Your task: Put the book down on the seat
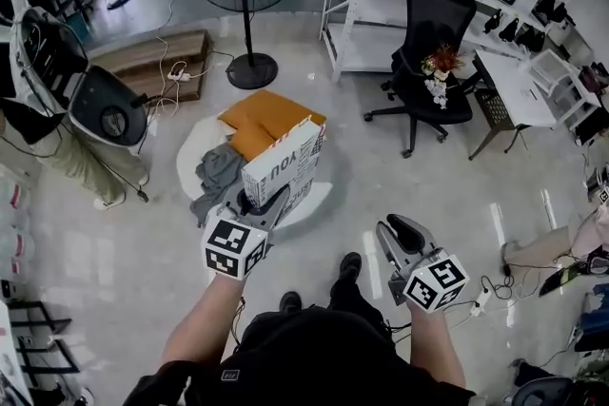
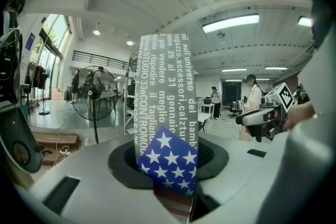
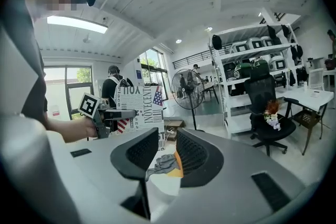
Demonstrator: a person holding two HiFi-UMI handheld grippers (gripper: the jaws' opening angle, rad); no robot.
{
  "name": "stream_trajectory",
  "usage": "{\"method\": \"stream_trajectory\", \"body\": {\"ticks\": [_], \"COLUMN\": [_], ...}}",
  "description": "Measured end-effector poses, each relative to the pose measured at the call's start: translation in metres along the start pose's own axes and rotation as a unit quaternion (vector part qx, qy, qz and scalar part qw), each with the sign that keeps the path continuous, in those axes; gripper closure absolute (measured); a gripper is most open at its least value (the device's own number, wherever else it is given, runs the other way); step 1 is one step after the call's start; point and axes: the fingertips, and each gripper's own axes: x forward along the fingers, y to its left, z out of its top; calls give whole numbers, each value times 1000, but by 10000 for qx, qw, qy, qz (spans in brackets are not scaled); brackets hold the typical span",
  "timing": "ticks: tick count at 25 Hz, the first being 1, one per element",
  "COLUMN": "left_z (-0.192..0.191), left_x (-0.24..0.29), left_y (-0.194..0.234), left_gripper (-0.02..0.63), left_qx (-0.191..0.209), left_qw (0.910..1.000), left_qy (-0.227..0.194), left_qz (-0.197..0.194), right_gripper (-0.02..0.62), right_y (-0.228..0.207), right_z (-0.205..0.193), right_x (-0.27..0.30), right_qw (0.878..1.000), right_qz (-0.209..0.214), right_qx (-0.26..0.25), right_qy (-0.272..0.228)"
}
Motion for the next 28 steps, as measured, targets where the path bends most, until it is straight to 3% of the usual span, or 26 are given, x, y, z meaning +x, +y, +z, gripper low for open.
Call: {"method": "stream_trajectory", "body": {"ticks": [6,19,24,28], "left_z": [19,47,46,37], "left_x": [40,158,174,174], "left_y": [-1,-3,-3,13], "left_gripper": [449,449,449,449], "left_qx": [23,-304,-449,-547], "left_qw": [9996,9935,9904,9884], "left_qy": [109,342,401,446], "left_qz": [252,1041,1247,1342], "right_gripper": [453,431,425,419], "right_y": [-41,-180,-205,-196], "right_z": [21,53,51,50], "right_x": [34,95,113,135], "right_qw": [9982,9878,9825,9781], "right_qz": [594,1542,1828,2031], "right_qx": [11,-12,52,41], "right_qy": [-28,217,361,445]}}
